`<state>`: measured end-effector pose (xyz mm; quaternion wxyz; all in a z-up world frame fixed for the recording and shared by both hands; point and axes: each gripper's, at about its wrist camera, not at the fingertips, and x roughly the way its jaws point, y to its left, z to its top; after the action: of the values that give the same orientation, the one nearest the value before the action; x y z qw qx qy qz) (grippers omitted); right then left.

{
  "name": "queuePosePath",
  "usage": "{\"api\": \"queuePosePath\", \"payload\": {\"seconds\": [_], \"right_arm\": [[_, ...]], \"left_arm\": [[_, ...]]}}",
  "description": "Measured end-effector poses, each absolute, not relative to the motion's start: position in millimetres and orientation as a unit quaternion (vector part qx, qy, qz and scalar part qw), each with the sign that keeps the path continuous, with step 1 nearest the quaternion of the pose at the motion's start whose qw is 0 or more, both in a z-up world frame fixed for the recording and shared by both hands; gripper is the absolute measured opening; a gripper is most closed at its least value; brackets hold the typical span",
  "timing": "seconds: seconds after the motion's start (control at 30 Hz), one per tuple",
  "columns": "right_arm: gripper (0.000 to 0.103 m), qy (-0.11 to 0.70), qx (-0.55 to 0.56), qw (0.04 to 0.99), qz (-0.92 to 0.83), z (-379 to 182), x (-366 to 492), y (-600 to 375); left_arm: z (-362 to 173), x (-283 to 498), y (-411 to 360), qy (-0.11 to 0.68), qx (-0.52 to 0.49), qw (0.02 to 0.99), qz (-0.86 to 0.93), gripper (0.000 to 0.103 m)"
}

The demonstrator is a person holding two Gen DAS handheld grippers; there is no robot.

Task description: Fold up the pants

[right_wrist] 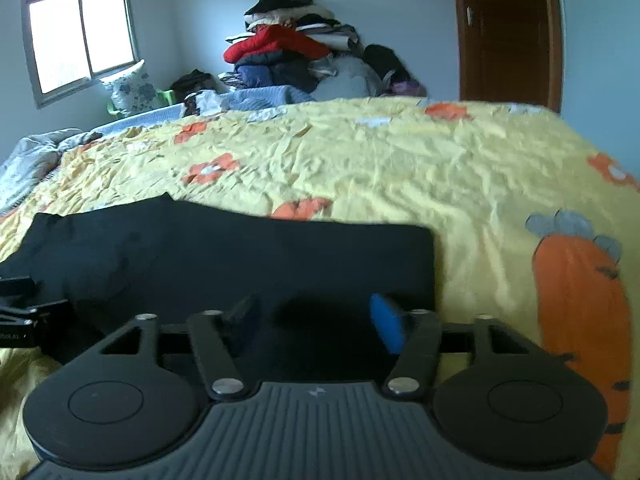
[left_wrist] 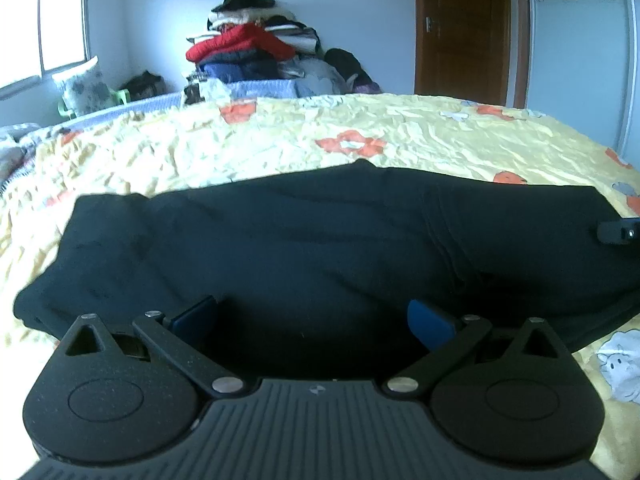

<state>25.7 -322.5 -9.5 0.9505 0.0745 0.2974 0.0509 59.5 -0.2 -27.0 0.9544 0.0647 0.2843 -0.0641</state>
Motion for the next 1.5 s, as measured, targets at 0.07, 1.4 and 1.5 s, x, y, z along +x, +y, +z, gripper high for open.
{"api": "queuePosePath", "payload": {"seconds": [0.07,1.4,1.5], "right_arm": [[0.092,0.299,0.072,0.949,0.068,-16.8,26.6,-321.0],[0.103,0.329,0.006,0.944,-0.015,-19.9,64.0,-300.0],[0.103,0.313,0.013,0.950,-0.012,-25.0,58.7,-302.3]], "left_arm": [[-24.2,57.8,-5.6,0.276,0.076,0.956,-0.064,0.102],[-32.6,141.3,-72.6,0.298,0.071,0.945,-0.111,0.103],[-33.1,143.9,-67.7,0.305,0.054,0.944,-0.116,0.103]]}}
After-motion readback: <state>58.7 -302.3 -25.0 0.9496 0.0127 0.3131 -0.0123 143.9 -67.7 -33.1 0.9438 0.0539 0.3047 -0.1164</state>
